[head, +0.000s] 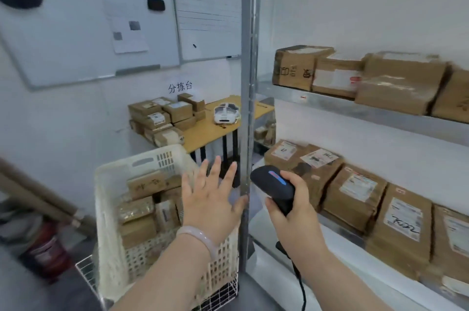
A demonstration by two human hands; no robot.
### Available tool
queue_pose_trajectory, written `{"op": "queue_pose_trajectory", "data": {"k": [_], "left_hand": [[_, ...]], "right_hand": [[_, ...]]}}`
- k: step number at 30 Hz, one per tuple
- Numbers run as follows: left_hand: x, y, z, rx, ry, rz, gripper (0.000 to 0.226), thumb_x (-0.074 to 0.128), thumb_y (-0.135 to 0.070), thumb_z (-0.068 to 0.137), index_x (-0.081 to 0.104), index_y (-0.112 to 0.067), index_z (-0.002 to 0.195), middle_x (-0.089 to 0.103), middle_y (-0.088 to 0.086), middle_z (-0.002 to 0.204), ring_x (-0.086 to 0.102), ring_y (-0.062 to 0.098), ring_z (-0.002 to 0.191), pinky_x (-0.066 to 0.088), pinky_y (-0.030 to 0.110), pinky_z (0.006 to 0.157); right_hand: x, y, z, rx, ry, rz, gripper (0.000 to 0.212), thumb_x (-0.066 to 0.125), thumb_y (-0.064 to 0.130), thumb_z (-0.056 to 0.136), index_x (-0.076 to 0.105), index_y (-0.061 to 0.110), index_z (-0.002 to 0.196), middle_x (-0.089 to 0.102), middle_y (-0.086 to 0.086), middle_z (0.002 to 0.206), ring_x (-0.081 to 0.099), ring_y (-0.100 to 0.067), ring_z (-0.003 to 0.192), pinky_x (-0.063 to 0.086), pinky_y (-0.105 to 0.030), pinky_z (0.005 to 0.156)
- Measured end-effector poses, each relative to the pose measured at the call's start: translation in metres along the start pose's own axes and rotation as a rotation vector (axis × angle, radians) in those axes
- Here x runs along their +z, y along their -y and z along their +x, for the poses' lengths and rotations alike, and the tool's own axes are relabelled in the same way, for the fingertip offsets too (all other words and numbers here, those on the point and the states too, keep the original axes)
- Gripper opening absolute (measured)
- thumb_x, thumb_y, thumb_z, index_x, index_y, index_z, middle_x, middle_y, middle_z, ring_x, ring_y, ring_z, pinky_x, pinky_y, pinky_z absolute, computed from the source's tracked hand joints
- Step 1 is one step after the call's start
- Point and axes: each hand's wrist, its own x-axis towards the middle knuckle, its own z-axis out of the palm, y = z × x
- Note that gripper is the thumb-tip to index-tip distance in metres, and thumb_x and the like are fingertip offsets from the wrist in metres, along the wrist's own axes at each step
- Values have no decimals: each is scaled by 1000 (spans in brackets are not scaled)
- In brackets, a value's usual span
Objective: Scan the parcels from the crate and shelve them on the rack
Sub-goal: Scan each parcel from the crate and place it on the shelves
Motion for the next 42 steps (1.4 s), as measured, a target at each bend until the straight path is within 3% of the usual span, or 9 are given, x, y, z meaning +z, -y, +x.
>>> {"op": "queue_pose_trajectory", "data": {"k": [4, 10, 15, 19, 26, 32, 36, 39, 42], "left_hand": [[16, 84, -14, -96, 65, 19, 73, 21, -73, 92, 1, -43, 156, 0, -6, 168, -5, 19, 153, -5, 57, 119], [36, 166, -27, -236, 164, 3, 74, 12, -73, 90, -1, -43, 156, -1, -4, 168, -5, 20, 154, 0, 56, 122], [64, 204, -30, -316, 236, -29, 71, 19, -70, 95, -5, -43, 156, -6, -6, 168, -9, 19, 153, -4, 53, 122], [97, 221, -24, -345, 331, -48, 71, 19, -69, 96, -10, -44, 155, -9, -7, 167, -12, 17, 153, -3, 54, 122], [170, 242, -8, -456, 534, -48, 72, 21, -70, 95, -10, -45, 155, -11, -5, 167, -11, 21, 153, -2, 54, 122], [231, 254, 1, -563, 720, -76, 71, 21, -70, 95, -14, -47, 153, -14, -5, 166, -7, 25, 154, 0, 53, 123], [270, 264, -1, -633, 852, -125, 74, 26, -72, 94, -8, -47, 154, -13, -3, 167, -2, 28, 154, 6, 50, 124], [302, 273, -4, -672, 978, -175, 79, 36, -73, 91, -2, -46, 155, -9, 2, 167, -1, 33, 153, 7, 53, 124], [329, 279, -6, -718, 1106, -257, 85, 50, -66, 89, 1, -47, 156, 10, 9, 167, 11, 36, 152, 13, 52, 123]], "right_hand": [[81, 3, 0, 50, 142, 19, 64, 67, 24, 92, 30, 72, 111, 51, 35, 111, 56, 14, 96, 44, -4, 68], [151, -1, 10, 89, 242, -44, 60, 67, 26, 92, 31, 67, 117, 54, 41, 107, 56, 13, 96, 45, -6, 66], [194, -20, 22, 88, 270, -116, 54, 69, 30, 89, 36, 58, 122, 59, 23, 112, 60, -2, 98, 48, -24, 80], [215, -50, 36, 152, 337, -100, 58, 69, 27, 90, 34, 65, 117, 55, 32, 112, 54, 14, 102, 43, -13, 76], [248, -103, 84, 179, 448, -135, 53, 69, 26, 89, 39, 53, 123, 49, 48, 110, 49, 22, 101, 39, 1, 73], [283, -133, 113, 193, 562, -138, 63, 70, 23, 89, 32, 67, 113, 51, 42, 108, 48, 27, 97, 36, 5, 73], [305, -153, 117, 226, 650, -178, 63, 70, 24, 89, 31, 69, 111, 48, 40, 110, 52, 16, 99, 38, -1, 72], [316, -172, 119, 259, 675, -211, 58, 71, 24, 89, 35, 59, 120, 51, 29, 115, 54, 4, 102, 37, -3, 77], [326, -188, 121, 306, 732, -261, 56, 70, 26, 90, 36, 51, 126, 55, 22, 114, 57, -1, 96, 39, -5, 72]]}}
